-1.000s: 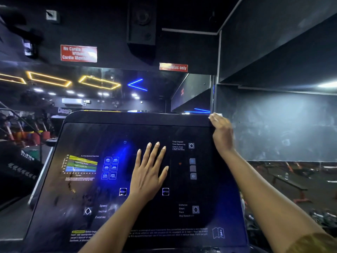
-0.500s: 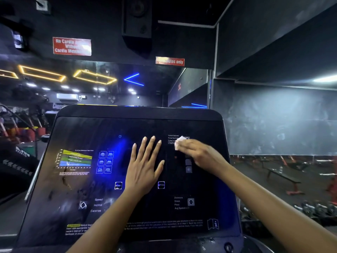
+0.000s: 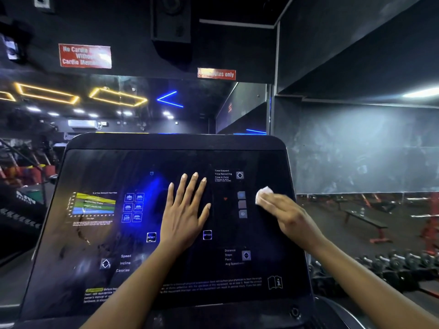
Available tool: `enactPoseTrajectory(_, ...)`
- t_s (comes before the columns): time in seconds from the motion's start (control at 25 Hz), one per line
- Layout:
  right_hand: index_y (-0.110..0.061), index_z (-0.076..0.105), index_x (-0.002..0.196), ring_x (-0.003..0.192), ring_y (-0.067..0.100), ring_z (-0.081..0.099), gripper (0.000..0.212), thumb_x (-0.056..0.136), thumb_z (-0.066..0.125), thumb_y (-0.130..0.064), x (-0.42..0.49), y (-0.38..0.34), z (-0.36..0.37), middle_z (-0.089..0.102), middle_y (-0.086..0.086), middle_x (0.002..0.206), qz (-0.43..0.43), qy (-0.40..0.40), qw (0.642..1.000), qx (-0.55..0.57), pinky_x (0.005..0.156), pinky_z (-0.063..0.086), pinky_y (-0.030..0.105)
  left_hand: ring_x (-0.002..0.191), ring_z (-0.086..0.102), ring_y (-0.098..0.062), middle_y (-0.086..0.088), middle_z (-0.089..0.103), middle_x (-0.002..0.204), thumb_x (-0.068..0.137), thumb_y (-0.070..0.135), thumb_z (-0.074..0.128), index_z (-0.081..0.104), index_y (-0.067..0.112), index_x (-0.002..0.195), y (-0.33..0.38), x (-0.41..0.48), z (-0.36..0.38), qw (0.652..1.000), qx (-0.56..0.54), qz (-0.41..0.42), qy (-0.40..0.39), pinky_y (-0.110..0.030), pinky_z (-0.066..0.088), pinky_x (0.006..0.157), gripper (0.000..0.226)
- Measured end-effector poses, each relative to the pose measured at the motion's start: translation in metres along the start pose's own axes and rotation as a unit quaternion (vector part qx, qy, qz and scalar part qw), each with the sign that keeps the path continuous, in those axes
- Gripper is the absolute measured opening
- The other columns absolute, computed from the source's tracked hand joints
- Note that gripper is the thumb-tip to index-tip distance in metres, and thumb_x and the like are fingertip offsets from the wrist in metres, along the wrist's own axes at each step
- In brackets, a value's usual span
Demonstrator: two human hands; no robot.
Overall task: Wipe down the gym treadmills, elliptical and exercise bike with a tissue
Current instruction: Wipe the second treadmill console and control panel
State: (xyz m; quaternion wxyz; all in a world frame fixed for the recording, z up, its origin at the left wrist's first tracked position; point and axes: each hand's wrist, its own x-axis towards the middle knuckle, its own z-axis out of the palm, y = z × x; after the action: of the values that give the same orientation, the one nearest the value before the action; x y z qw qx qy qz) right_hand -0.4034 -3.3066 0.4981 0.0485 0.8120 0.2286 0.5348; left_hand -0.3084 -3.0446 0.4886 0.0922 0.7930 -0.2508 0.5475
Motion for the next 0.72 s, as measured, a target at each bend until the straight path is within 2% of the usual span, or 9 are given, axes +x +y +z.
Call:
enactPoseTrajectory(0.08,0.001,0.064,0.115,0.115,0.023,0.054,0.046,0.081,0.033,0.009,0.000,0.007,-0.006,0.061,0.013,0.121,-0.020,0.005,1.000,-0.002,0.101,0.042,0.030,0.143,0.020,-0.025,-0.006,0.032,0.153,0.094,0.045,0.031,0.032,0.017,0.146,0.000,-0.001,0.000,1.000,-0.001,0.000,0.001,-0.046,0.013,0.115,0.060)
enactPoseTrajectory(0.2,0.004,0.067,0.108,0.106,0.032,0.061,0.044,0.083,0.031,0.003,0.049,0.041,-0.015,0.065,0.019,0.113,0.034,0.040,0.998,-0.031,0.092,0.050,0.041,0.143,0.021,-0.025,-0.006,0.033,0.153,0.094,0.045,0.032,0.033,0.016,0.146,0.001,-0.001,0.000,1.000,0.000,-0.001,0.006,-0.046,0.012,0.115,0.060)
enactPoseTrajectory(0.32,0.003,0.066,0.109,0.104,0.035,0.063,0.047,0.082,0.028,-0.003,0.082,0.067,-0.018,0.066,0.018,0.111,0.085,0.013,0.996,-0.039,0.086,0.053,0.048,0.143,0.021,-0.025,-0.006,0.034,0.153,0.094,0.045,0.032,0.033,0.016,0.146,0.001,-0.001,-0.001,1.000,0.003,0.000,0.009,-0.046,0.011,0.115,0.060)
enactPoseTrajectory(0.44,0.002,0.065,0.113,0.105,0.032,0.062,0.050,0.081,0.027,-0.003,0.061,0.061,-0.018,0.065,0.016,0.115,0.100,0.014,0.994,-0.030,0.093,0.049,0.038,0.143,0.022,-0.026,-0.007,0.034,0.152,0.094,0.045,0.032,0.033,0.016,0.146,0.001,-0.001,-0.001,1.000,0.002,0.001,0.007,-0.045,0.011,0.115,0.059)
enactPoseTrajectory(0.6,0.003,0.065,0.113,0.111,0.023,0.056,0.046,0.082,0.030,0.001,-0.013,0.018,-0.017,0.064,0.014,0.116,0.115,0.020,0.993,-0.006,0.106,0.034,0.023,0.143,0.020,-0.025,-0.007,0.033,0.153,0.093,0.045,0.031,0.034,0.016,0.146,0.001,-0.001,-0.001,1.000,0.001,-0.005,0.002,-0.044,0.008,0.115,0.060)
enactPoseTrajectory(0.72,0.003,0.065,0.113,0.112,0.017,0.052,0.044,0.082,0.033,0.003,-0.061,-0.013,-0.012,0.064,0.013,0.116,0.134,0.019,0.991,-0.001,0.108,0.032,0.020,0.143,0.020,-0.025,-0.007,0.034,0.152,0.093,0.045,0.031,0.035,0.015,0.145,0.001,0.000,-0.001,1.000,0.002,-0.005,0.001,-0.044,0.007,0.115,0.060)
